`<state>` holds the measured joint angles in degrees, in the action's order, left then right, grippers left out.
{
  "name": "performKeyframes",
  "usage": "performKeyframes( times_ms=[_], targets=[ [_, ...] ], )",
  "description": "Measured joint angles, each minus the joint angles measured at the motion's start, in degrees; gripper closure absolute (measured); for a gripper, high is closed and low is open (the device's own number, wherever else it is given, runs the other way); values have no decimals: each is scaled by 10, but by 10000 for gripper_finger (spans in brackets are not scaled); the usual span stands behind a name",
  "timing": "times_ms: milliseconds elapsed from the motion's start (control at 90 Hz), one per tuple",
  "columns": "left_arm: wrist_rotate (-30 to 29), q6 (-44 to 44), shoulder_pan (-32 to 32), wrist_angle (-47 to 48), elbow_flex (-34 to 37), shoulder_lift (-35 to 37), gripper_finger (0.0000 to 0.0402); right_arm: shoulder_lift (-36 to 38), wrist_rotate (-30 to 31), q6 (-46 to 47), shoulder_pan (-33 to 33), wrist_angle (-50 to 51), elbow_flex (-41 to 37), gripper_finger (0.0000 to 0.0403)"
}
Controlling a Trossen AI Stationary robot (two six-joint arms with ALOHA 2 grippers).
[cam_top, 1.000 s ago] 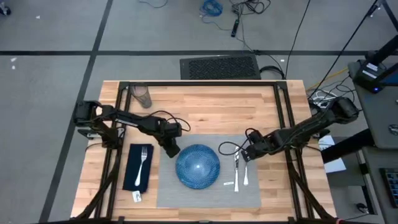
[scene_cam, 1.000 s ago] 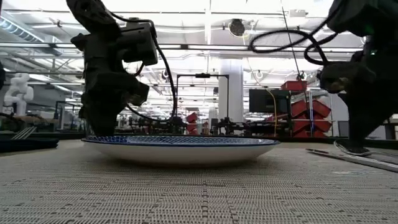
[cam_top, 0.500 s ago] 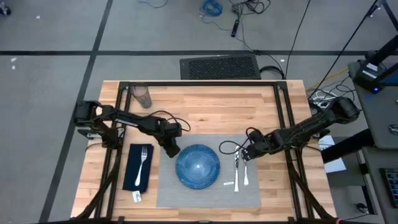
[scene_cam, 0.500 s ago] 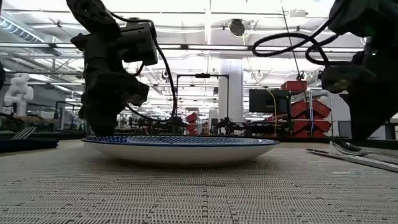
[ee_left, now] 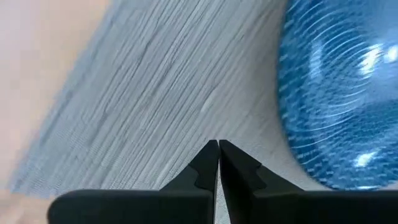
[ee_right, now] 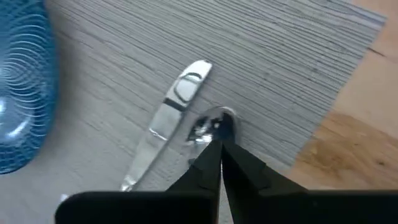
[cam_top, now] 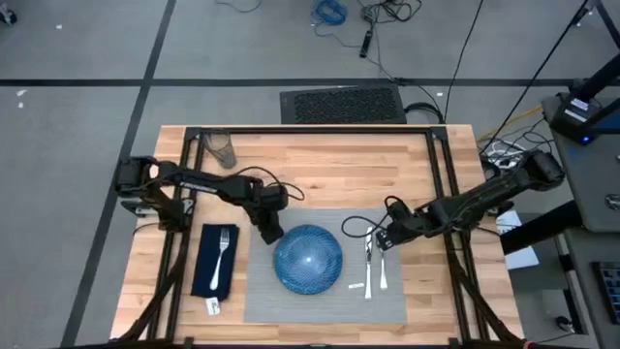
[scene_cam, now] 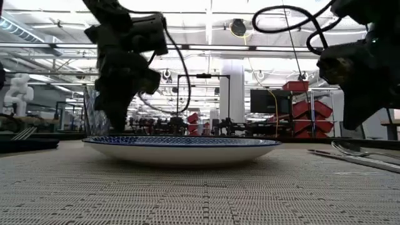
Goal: Set table place
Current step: Move the blue cup to the top right of the gray placemat
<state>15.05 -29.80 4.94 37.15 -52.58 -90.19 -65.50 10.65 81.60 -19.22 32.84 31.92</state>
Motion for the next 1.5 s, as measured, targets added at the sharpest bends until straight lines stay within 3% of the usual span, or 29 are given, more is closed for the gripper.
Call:
performKeyframes(
  times_ms=[344,478,689,900,1033,1167,1289,1500],
  targets=[
    [-29,106,41,112,-152,0,402,28,31,-3,0,-50,0,403],
    [-91,152,64,186,-219,0,402,32,31,-12,1,-67,0,403],
    [-237,220,110,299,-301,1,402,33,31,-15,1,-101,0,403],
    [-300,245,184,345,-325,1,402,35,31,-57,1,-194,1,403],
    [-297,243,251,353,-325,1,401,47,42,-126,5,-250,26,403],
    [-241,243,327,372,-326,1,383,64,48,-196,23,-247,71,403],
    [-190,247,385,408,-330,1,335,77,46,-248,43,-237,101,403],
    [-158,257,433,450,-330,1,226,92,43,-272,70,-196,118,403]
  ],
)
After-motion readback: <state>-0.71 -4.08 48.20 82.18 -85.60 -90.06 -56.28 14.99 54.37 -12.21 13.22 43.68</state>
